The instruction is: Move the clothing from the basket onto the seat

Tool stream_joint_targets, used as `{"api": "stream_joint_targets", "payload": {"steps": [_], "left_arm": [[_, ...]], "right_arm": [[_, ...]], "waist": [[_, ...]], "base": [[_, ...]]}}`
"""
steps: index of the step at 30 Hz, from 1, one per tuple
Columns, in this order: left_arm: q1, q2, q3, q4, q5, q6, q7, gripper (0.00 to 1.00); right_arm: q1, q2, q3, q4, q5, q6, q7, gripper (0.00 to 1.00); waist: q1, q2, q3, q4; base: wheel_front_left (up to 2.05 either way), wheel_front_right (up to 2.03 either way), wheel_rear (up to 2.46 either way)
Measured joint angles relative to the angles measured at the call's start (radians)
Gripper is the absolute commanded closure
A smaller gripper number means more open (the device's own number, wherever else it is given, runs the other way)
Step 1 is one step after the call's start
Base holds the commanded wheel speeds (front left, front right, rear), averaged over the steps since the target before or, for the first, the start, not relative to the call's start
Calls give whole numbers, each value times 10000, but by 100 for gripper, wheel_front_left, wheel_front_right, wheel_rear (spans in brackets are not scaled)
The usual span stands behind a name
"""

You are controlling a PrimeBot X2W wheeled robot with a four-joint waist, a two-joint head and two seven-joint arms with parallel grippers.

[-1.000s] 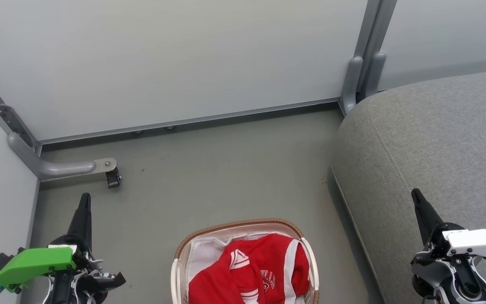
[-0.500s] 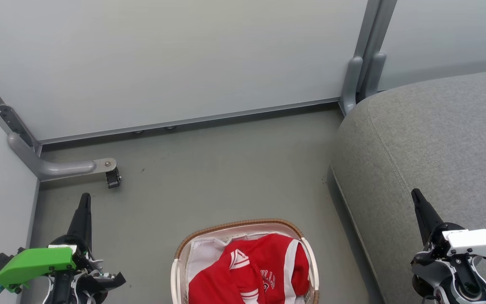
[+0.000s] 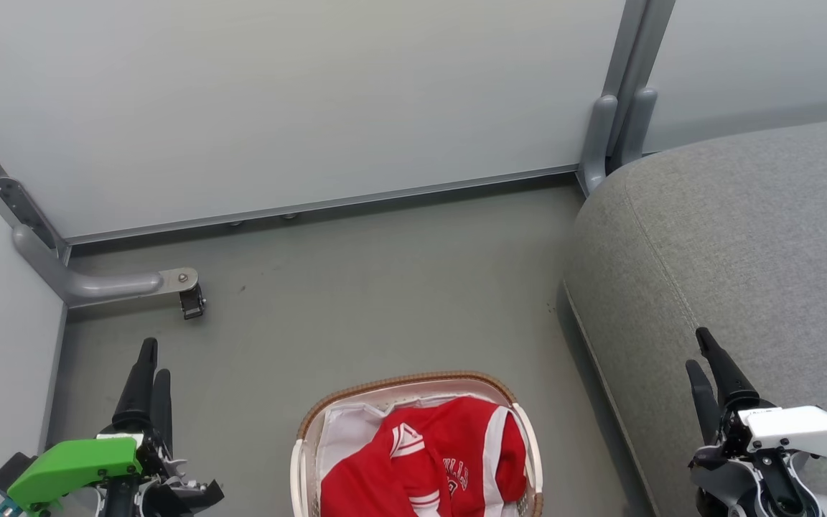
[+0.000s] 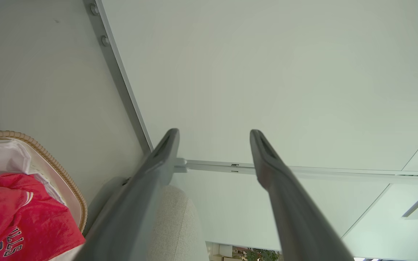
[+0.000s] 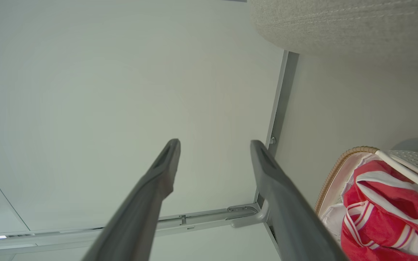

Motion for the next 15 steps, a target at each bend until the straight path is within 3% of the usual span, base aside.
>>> {"api": "stream_joint_targets", "payload": {"steps": [7,15], "left_arm": [[-4,17,-88,42,596,0,-345,0],[-18,23,-54,61,2470,0,-709,0]], "right_arm": [[-77,-253,328,-8,-660,0,-368,0],[-321,-347,380,-12,-2284,0,-717,0]], "waist": [[0,0,52,5],[0,0,117,10]], "base": [[0,0,0],[0,0,0]]}}
